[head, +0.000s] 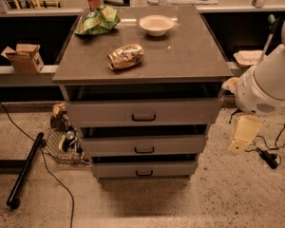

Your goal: Open bottom drawer

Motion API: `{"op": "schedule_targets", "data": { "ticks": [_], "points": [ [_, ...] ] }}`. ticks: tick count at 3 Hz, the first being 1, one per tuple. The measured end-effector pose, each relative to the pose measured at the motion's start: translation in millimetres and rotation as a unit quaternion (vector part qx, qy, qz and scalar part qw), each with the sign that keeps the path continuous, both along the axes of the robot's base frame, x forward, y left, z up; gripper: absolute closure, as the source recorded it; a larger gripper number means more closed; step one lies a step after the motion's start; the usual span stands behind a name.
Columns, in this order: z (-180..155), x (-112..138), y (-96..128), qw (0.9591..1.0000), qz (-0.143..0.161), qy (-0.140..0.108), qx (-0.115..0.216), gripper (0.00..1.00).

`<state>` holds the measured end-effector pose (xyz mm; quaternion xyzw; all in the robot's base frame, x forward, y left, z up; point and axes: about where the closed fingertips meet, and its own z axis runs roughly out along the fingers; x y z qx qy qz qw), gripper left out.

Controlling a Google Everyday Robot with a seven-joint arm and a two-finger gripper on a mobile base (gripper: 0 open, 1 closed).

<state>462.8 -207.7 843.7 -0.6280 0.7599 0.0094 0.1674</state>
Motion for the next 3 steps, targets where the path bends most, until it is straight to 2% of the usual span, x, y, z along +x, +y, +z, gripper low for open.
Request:
{"op": "schedule_targets", "data": {
  "ticks": [1, 2, 3],
  "points": [
    [0, 0, 0, 1.0, 0.0, 0.0, 0.0, 0.0],
    [-18, 4, 1, 0.9999, 0.001, 0.003, -0.011, 0.0],
    [-76, 12, 5, 0.9995, 0.022, 0.013, -0.016, 0.0]
  ]
}}
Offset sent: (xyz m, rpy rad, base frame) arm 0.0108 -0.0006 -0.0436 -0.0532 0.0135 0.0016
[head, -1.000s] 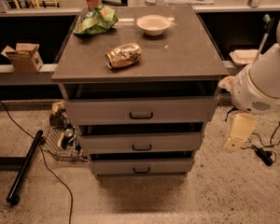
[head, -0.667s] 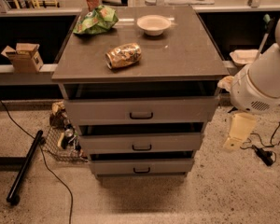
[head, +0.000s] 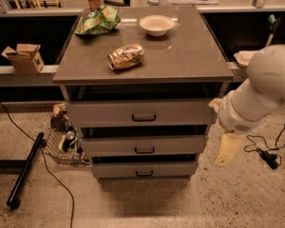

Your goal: Open bottom drawer

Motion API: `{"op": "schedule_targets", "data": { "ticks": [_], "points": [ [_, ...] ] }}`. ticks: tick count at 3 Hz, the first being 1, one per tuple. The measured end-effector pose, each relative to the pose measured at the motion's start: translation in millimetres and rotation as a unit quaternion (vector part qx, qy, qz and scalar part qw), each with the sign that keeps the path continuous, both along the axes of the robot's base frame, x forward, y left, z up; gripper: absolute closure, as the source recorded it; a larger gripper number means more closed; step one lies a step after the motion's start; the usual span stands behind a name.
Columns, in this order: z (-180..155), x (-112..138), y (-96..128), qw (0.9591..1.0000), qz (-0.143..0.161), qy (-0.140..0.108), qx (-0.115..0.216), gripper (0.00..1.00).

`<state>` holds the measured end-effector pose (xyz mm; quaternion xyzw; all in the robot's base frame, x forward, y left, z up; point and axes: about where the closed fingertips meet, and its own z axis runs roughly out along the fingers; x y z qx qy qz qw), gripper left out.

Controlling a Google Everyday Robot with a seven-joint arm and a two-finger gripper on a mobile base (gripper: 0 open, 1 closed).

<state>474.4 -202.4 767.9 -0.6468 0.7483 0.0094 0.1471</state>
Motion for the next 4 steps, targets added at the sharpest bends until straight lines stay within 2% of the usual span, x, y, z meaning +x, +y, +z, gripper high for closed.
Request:
{"op": "schedule_targets", "data": {
  "ticks": [1, 2, 3, 4],
  "points": [
    [-70, 7, 12, 0.9995, 0.024, 0.0, 0.018, 0.0],
    [-132, 15, 32, 0.9971, 0.057, 0.006, 0.049, 0.0],
    [-194, 25, 52, 0.991, 0.078, 0.021, 0.107, 0.0],
    [-231, 28, 62, 0.9851, 0.078, 0.034, 0.15, 0.0]
  ]
}}
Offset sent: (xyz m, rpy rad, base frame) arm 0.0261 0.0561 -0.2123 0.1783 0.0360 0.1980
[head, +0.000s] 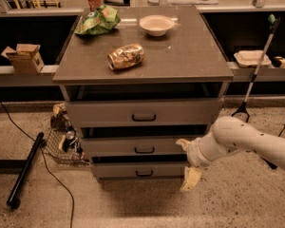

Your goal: Open bottom drawer

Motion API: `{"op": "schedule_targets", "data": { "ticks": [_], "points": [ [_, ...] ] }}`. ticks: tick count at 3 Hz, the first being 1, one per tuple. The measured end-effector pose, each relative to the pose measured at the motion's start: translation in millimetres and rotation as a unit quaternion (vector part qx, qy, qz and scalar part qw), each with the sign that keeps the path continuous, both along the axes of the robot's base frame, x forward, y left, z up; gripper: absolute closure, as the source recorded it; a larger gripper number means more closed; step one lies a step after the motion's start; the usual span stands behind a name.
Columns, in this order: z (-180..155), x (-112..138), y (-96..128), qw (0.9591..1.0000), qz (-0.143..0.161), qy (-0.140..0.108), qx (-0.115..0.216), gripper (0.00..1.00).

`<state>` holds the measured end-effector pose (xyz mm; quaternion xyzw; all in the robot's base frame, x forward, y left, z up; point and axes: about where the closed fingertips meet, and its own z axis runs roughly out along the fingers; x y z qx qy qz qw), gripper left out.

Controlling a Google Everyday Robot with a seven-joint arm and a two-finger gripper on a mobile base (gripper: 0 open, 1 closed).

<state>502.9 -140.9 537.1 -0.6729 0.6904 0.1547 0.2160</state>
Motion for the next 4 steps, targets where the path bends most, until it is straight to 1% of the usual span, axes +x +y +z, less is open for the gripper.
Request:
{"op": "schedule_targets", "data": {
  "ticks": [2, 3, 4],
  "points": [
    [-14, -2, 2, 0.9999, 0.001, 0.012, 0.01, 0.0],
    [-53, 6, -21, 0.9994, -0.019, 0.015, 0.026, 0.0],
    [-115, 6, -36, 0.9977, -0.035, 0.034, 0.047, 0.0]
  ]
}}
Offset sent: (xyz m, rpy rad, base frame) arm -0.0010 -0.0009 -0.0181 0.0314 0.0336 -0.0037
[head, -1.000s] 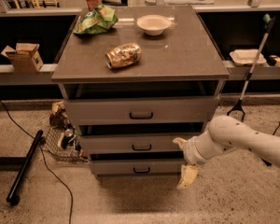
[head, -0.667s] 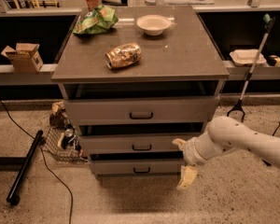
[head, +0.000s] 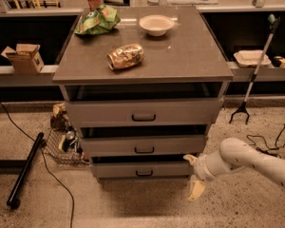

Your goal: Open bottom drawer

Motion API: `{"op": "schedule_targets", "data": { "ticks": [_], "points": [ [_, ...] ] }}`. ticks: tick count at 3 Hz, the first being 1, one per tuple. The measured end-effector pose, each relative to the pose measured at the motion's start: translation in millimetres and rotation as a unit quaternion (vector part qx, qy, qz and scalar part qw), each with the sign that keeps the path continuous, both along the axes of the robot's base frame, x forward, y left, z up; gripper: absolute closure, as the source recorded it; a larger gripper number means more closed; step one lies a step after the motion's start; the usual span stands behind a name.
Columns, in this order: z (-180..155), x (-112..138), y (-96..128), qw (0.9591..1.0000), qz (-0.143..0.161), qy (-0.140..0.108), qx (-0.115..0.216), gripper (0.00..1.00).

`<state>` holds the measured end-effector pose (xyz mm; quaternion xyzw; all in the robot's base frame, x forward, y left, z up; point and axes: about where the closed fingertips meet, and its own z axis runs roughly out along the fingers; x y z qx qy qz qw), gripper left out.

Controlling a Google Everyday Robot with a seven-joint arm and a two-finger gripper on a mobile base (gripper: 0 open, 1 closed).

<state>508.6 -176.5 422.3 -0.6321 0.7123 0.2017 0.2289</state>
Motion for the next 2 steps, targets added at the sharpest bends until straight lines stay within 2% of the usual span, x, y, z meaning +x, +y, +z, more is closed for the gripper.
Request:
{"op": "schedule_targets", "data": {
  "ticks": [1, 2],
  "points": [
    [-61, -2, -6, 0.9996, -0.015, 0.008, 0.02, 0.0],
    [-115, 1, -1, 0.9988, -0.024, 0.014, 0.04, 0.0]
  ]
}}
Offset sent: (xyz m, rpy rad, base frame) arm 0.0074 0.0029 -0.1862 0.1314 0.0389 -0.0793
